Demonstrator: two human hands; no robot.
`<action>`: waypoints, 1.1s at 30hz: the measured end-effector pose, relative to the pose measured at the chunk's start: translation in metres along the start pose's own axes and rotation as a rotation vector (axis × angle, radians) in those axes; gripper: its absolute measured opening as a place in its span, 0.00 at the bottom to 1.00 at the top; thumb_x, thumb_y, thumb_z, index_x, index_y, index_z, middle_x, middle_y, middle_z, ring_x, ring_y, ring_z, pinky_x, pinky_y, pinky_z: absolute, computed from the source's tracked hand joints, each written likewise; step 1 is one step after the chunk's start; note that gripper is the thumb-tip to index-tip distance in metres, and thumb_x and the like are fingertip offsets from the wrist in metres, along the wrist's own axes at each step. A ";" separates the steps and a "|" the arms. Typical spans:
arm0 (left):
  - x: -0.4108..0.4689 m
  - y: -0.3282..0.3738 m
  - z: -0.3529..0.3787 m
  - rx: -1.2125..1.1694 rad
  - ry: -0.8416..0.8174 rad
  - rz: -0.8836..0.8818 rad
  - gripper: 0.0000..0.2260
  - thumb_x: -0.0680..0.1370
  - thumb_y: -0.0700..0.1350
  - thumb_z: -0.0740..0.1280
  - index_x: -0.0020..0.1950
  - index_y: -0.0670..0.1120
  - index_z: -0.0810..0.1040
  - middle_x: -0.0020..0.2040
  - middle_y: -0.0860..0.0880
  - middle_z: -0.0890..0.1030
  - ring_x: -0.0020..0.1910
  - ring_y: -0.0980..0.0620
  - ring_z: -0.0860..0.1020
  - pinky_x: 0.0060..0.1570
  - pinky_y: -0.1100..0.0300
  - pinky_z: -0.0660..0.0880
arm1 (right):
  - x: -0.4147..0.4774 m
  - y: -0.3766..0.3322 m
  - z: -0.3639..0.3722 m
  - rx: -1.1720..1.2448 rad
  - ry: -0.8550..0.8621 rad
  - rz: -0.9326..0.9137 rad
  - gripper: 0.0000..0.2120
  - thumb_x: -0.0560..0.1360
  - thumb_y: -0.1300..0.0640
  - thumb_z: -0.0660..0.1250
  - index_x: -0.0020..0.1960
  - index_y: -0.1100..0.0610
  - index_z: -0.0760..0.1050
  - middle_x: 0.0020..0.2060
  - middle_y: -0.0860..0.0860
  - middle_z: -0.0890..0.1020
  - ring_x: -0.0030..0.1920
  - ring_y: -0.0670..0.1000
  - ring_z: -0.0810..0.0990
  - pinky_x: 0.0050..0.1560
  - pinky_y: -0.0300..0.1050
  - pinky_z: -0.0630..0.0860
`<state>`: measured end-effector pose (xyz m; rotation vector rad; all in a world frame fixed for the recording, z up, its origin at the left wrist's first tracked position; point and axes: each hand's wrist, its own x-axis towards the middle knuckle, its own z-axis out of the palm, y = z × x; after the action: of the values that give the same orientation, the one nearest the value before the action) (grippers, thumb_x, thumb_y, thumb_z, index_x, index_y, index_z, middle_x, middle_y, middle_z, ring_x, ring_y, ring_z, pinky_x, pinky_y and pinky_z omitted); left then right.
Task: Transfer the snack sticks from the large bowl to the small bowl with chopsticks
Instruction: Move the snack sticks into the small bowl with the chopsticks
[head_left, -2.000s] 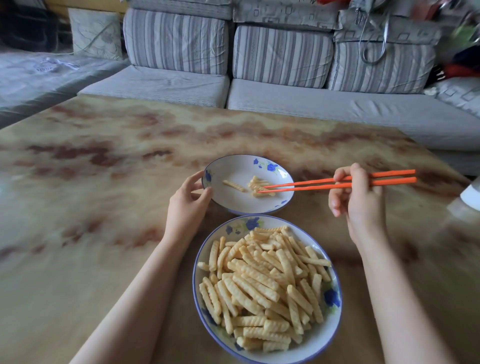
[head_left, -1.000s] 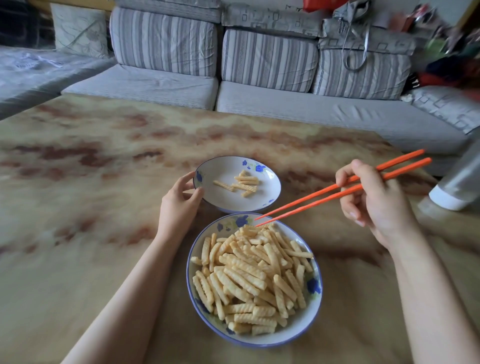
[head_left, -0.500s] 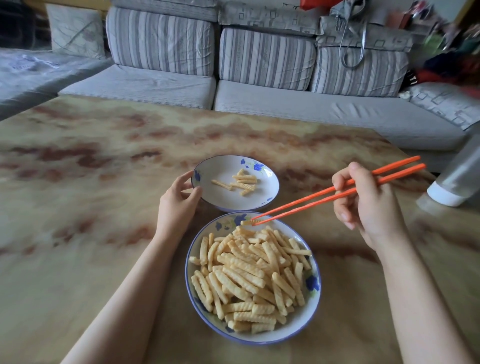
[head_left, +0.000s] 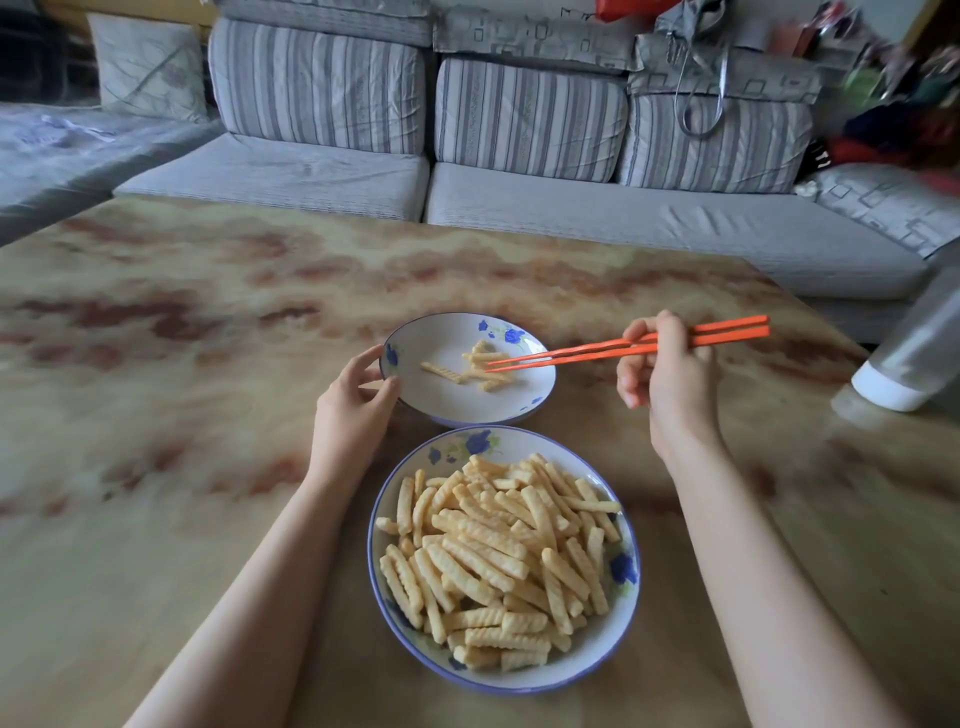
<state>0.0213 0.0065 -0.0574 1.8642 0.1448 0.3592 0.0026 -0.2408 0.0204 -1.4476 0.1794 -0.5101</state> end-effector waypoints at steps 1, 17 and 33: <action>0.000 0.000 0.000 0.001 0.001 0.000 0.17 0.77 0.43 0.66 0.65 0.53 0.76 0.48 0.55 0.81 0.41 0.56 0.81 0.38 0.67 0.73 | -0.001 0.001 0.001 -0.015 -0.007 0.001 0.17 0.80 0.58 0.52 0.35 0.59 0.69 0.15 0.50 0.69 0.16 0.49 0.63 0.20 0.33 0.58; 0.001 0.000 0.000 0.004 -0.005 -0.007 0.17 0.77 0.44 0.66 0.66 0.53 0.76 0.48 0.54 0.81 0.40 0.53 0.81 0.42 0.63 0.74 | -0.036 -0.039 -0.052 -0.023 -0.275 0.031 0.19 0.82 0.55 0.50 0.37 0.60 0.69 0.15 0.51 0.63 0.15 0.48 0.58 0.19 0.33 0.53; 0.000 0.001 0.000 -0.001 -0.008 -0.018 0.18 0.77 0.44 0.66 0.66 0.53 0.76 0.48 0.54 0.82 0.41 0.50 0.82 0.48 0.57 0.78 | -0.034 -0.023 -0.045 0.131 -0.148 0.122 0.19 0.82 0.56 0.51 0.34 0.58 0.67 0.23 0.53 0.64 0.16 0.47 0.58 0.18 0.34 0.53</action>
<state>0.0208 0.0064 -0.0566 1.8618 0.1557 0.3396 -0.0510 -0.2675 0.0303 -1.3319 0.1134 -0.3086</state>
